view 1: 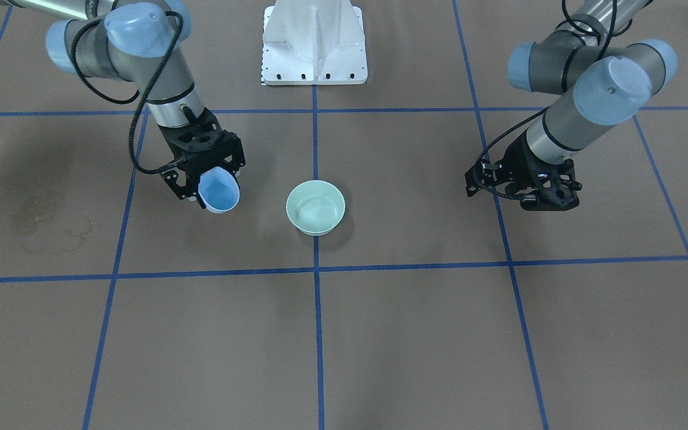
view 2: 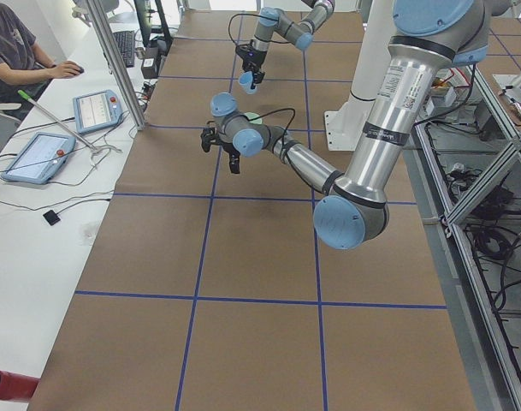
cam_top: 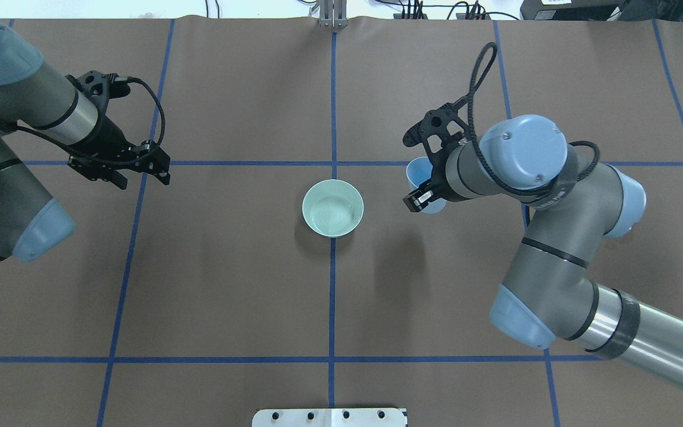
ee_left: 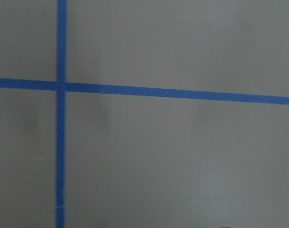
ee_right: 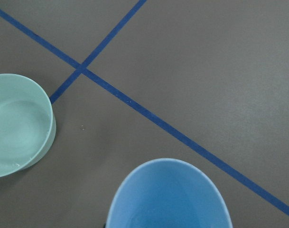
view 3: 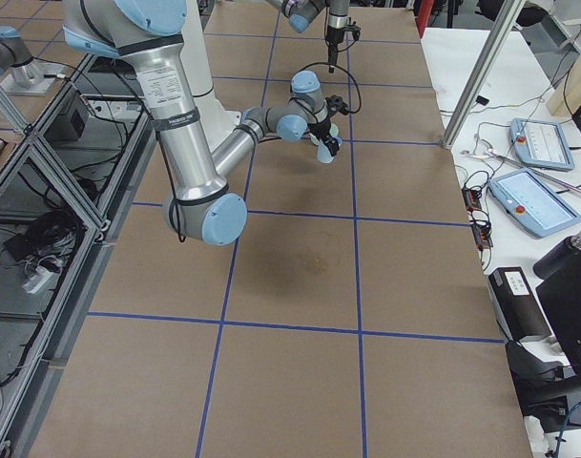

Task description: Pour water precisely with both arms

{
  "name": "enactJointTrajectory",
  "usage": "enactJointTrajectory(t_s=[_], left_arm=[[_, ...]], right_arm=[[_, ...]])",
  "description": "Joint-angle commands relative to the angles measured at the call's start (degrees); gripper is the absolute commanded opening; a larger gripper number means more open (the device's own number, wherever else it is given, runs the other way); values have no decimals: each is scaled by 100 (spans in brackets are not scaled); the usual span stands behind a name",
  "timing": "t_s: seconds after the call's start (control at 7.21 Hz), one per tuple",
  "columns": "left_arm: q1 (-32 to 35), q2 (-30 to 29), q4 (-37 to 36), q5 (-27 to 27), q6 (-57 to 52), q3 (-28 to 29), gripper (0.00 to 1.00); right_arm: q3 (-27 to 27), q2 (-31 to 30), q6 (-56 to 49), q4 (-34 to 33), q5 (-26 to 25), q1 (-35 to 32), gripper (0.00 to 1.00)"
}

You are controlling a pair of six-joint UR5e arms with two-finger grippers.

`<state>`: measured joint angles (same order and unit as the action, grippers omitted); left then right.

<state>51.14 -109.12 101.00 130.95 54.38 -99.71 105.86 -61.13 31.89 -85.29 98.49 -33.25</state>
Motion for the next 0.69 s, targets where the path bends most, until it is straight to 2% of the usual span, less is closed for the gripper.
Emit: enactJointTrajectory(t_s=[0.0, 0.14, 0.28, 0.42, 0.56], left_arm=[[45, 154, 7, 1, -138, -40, 87], [54, 180, 7, 1, -147, -40, 87], [115, 215, 16, 1, -156, -40, 87], [116, 224, 16, 1, -156, -31, 87], [124, 224, 7, 1, -156, -40, 87]], right_arm=[[-13, 724, -68, -1375, -676, 396, 0], [-65, 769, -103, -1385, -1021, 729, 0], [-91, 821, -365, -1394, -1007, 750, 0], [-318, 1100, -716, -1420, -1007, 758, 0], [-886, 1573, -754, -1569, -1033, 759, 0]])
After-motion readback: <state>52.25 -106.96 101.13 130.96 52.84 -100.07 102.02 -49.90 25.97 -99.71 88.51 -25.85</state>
